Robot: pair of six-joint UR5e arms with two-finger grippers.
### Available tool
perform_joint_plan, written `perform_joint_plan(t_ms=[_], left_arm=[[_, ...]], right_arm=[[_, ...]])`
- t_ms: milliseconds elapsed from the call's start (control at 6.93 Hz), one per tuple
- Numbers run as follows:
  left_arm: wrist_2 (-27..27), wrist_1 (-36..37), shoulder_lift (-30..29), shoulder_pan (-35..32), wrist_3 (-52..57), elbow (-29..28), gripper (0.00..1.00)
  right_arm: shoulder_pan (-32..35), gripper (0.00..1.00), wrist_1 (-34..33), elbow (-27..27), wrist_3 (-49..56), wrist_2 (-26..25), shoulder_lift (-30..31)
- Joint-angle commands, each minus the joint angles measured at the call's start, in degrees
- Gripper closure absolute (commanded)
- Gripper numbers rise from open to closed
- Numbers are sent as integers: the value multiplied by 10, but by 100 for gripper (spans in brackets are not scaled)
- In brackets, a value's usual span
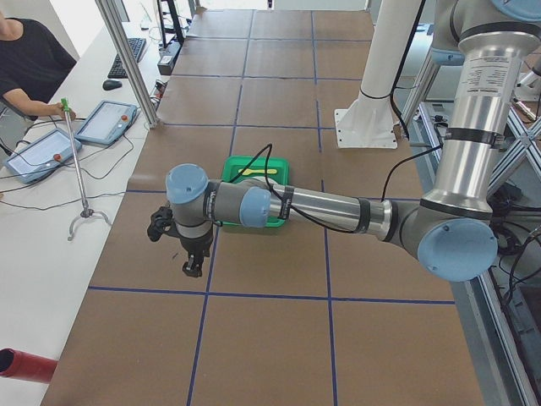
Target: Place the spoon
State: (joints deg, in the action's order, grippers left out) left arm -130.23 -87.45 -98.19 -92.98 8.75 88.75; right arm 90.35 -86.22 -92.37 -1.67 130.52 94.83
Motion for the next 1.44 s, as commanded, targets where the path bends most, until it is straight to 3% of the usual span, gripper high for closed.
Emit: perform_joint_plan(t_ms=[0, 289, 866, 1299], left_arm=[[0, 33, 10, -47, 58, -31, 0], [-9, 89, 27, -45, 52, -20, 0], [-52, 84, 39, -43, 52, -10, 0], [-51, 51, 35, -22, 50, -6, 0]], right_arm=[[0, 0, 0, 0, 0, 0, 0], [0, 0, 0, 0, 0, 0, 0], [0, 0, 0, 0, 0, 0, 0], [0, 0, 0, 0, 0, 0, 0]])
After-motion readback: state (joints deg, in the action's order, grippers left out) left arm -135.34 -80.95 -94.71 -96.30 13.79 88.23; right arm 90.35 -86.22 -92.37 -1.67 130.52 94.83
